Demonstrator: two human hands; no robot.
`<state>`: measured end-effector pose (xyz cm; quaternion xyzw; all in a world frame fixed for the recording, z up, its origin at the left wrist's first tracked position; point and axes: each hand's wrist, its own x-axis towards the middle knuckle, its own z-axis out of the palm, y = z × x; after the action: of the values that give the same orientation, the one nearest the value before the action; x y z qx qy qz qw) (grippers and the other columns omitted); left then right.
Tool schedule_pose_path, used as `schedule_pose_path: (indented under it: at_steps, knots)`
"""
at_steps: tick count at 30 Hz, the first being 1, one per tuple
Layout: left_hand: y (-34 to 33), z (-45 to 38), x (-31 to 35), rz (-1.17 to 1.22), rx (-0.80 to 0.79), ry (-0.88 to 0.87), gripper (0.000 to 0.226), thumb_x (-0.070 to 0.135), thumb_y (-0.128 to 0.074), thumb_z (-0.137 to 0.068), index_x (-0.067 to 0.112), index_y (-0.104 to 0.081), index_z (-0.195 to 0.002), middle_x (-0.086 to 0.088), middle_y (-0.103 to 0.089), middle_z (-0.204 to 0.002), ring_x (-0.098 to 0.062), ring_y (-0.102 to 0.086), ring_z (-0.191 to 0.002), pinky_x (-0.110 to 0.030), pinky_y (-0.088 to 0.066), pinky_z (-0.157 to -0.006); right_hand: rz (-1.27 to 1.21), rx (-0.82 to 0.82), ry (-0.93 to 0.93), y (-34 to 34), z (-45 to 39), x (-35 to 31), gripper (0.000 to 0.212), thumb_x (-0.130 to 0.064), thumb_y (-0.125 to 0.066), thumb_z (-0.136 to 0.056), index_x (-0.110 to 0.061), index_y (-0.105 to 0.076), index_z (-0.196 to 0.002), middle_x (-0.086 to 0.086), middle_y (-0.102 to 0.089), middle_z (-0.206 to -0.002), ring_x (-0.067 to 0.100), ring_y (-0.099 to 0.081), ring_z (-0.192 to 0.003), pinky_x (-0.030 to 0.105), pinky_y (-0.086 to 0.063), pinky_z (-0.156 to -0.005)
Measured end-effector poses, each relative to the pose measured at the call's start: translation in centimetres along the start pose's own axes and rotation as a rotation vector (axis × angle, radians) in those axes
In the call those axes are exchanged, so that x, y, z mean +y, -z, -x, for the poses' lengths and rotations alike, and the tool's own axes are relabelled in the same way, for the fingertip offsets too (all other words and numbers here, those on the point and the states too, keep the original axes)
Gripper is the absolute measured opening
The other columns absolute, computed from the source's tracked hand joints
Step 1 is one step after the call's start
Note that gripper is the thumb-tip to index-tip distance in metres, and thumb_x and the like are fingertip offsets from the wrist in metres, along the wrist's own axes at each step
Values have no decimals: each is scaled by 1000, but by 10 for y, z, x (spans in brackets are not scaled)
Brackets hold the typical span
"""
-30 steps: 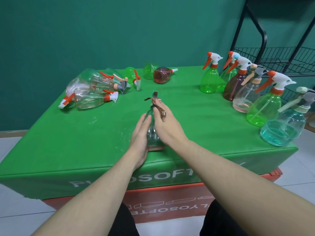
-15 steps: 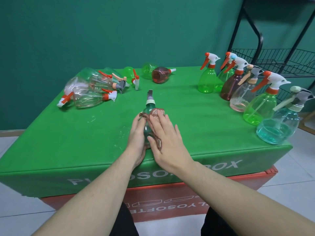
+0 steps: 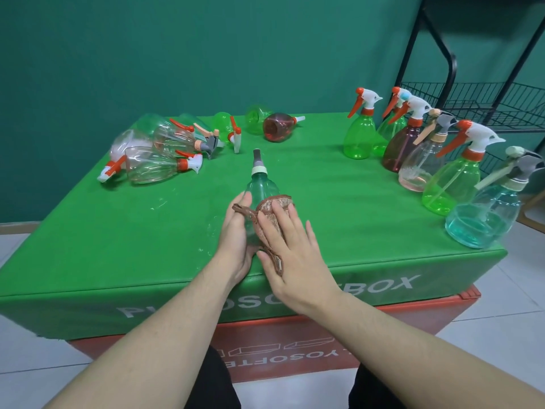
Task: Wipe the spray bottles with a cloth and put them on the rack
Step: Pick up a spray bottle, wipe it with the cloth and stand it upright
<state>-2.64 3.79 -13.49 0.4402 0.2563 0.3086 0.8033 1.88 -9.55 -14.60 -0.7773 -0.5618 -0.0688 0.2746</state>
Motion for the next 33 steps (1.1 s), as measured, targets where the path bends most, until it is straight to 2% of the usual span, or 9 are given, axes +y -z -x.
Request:
schedule_pose_path:
  at_steps: [3, 9, 13, 15, 18, 23, 25, 28, 33]
  knots:
    - [0, -1, -2, -27, -34, -27, 35, 39, -51, -106, 17, -61, -132, -7, -74, -121, -25, -72, -107, -41, -57, -88, -57, 28, -64, 3, -17, -2, 66, -50, -26, -102, -28, -13, -163, -3, -1, -171, 19, 4, -157, 57, -14, -124]
    - [2, -2, -3, 76, -66, -36, 44, 39, -43, -109, 17, -53, -146, -4, -66, -139, -19, -65, -125, -27, -60, -81, -31, 48, -61, 12, -61, -11, 66, -49, -33, -99, -14, -37, -155, 10, -30, -163, 30, -25, -150, 48, -25, -122]
    - [0, 6, 2, 10, -95, -28, 38, 40, -39, -109, 24, -61, -136, -3, -73, -125, -16, -74, -97, -42, -62, -70, -117, 35, -122, 24, -82, -15, 56, -42, -49, -102, -14, -43, -150, 7, -37, -158, 27, -39, -141, 35, -27, -119]
    - [2, 7, 2, 12, -103, -12, 39, 44, -40, -108, 27, -60, -137, -3, -72, -127, -20, -76, -94, -47, -61, -70, -166, 4, -187, 28, -91, -14, 58, -46, -47, -103, -18, -40, -152, 4, -36, -160, 25, -40, -141, 33, -29, -117]
    - [1, 8, 4, 13, -112, 7, 39, 47, -39, -108, 31, -58, -138, 0, -73, -127, -24, -76, -101, -49, -61, -72, -204, -17, -219, 26, -96, -14, 60, -52, -41, -103, -20, -39, -154, 4, -35, -161, 25, -40, -143, 36, -30, -118]
    - [2, 2, -2, -58, -72, -45, 39, 40, -38, -110, 29, -52, -144, 9, -77, -112, -12, -75, -88, -48, -55, -83, -203, 1, -166, 19, -75, -13, 62, -50, -30, -102, -22, -34, -157, 5, -22, -167, 23, -25, -151, 37, -19, -125]
    - [2, 2, -2, -50, -59, -38, 35, 36, -38, -111, 29, -50, -144, 14, -78, -103, -5, -75, -84, -39, -56, -83, -183, 4, -134, 17, -64, -10, 66, -50, -23, -100, -20, -31, -159, 6, -18, -168, 21, -18, -154, 40, -17, -126]
    - [0, -2, -6, -30, -49, -57, 26, 31, -39, -111, 31, -55, -132, 19, -77, -93, 0, -73, -80, -22, -56, -69, -118, 15, -90, 12, -46, -6, 68, -47, -18, -99, -20, -23, -161, 7, -10, -170, 23, -8, -156, 47, -16, -125]
    - [-1, 0, -6, 8, 3, -71, 26, 30, -43, -110, 24, -61, -128, -1, -77, -109, -22, -73, -104, -36, -58, -85, -66, 7, -92, 1, -17, -14, 68, -47, -18, -99, -25, -11, -163, 1, 6, -171, 21, 12, -156, 50, -11, -127]
